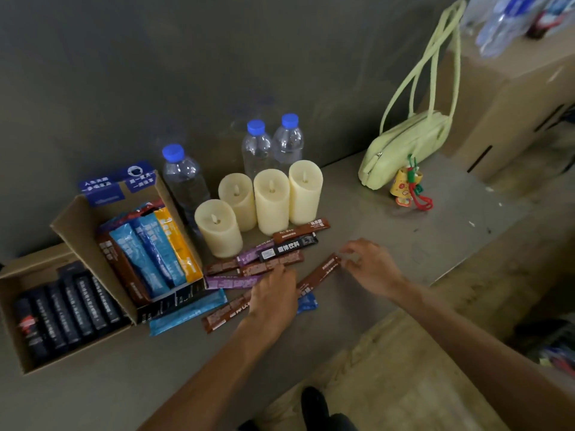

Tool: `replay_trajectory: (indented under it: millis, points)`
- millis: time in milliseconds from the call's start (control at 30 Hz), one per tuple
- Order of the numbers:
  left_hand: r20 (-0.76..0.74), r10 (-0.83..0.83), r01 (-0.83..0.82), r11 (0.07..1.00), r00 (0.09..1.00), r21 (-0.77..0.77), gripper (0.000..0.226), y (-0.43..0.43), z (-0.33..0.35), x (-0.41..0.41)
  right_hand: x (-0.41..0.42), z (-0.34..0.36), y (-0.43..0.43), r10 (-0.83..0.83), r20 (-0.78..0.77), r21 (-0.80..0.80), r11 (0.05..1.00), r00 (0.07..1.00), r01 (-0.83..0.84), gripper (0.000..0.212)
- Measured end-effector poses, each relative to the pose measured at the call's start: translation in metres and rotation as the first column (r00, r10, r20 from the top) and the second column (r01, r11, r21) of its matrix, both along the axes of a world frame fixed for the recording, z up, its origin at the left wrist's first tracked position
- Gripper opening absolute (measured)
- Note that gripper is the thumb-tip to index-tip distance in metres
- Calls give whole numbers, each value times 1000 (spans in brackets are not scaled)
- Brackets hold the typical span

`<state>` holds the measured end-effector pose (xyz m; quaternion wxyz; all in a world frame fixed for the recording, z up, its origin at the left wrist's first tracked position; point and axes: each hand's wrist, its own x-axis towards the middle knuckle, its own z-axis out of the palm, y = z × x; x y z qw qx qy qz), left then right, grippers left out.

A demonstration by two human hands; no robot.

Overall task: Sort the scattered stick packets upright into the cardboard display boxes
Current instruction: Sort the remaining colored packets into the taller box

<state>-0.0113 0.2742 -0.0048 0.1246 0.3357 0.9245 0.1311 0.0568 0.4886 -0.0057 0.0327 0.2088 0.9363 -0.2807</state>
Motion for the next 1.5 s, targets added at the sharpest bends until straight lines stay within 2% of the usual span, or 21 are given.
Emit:
replay_trajectory:
  millis: [100,233,300,367,467,533,600,667,733,800,1000,1133,1200,1300,1400,1500]
  points:
    - [-9,-2,2,1000,1000,-3,16,3,1,0,-8,-5,-2,124,-18,36,992,992,-123,25]
    - [-6,24,-24,999,1000,39,9,4,6,1,-19,-9,-2,246,69,69,966,967,-251,26]
    - [7,76,-77,990,997,122,5,4,10,-1,-21,-9,1,267,109,63,959,957,-275,20]
    - [99,156,-175,958,983,225,5,5,16,-7,-20,-3,2,262,134,47,962,956,-270,11]
    - [322,232,-355,842,918,406,7,7,28,-20,-14,12,-1,203,125,-33,979,971,-200,8]
    - [499,235,-507,683,834,526,14,7,40,-26,-9,21,-6,133,76,-148,982,988,-121,9]
    - [636,178,-616,536,751,578,20,5,50,-28,-5,28,-15,38,19,-299,954,999,-31,12]
    - [671,135,-629,519,729,578,19,4,58,-26,-3,34,-27,-53,-25,-448,893,998,36,9]
    - [660,119,-599,561,742,572,15,2,63,-22,-3,44,-44,-99,-88,-567,823,991,32,7]
    - [626,141,-577,579,767,575,14,-7,69,-18,-7,53,-61,-88,-145,-612,791,986,-19,5]
    - [443,332,-550,584,833,597,8,-71,84,-23,-38,59,-121,64,-231,-526,831,971,-180,9]
    - [293,556,-612,565,778,553,2,-124,78,-39,-61,56,-163,138,-236,-479,845,962,-238,9]
    - [219,626,-635,581,749,510,8,-145,71,-48,-74,54,-179,179,-224,-440,859,958,-264,15]
    - [160,675,-658,590,720,468,10,-158,63,-58,-88,52,-201,220,-184,-401,873,958,-278,23]
    - [159,704,-679,562,693,472,23,-157,62,-64,-96,52,-215,233,-173,-385,878,957,-284,10]
    - [153,704,-671,554,694,493,34,-154,61,-65,-97,51,-219,228,-184,-360,890,956,-281,14]
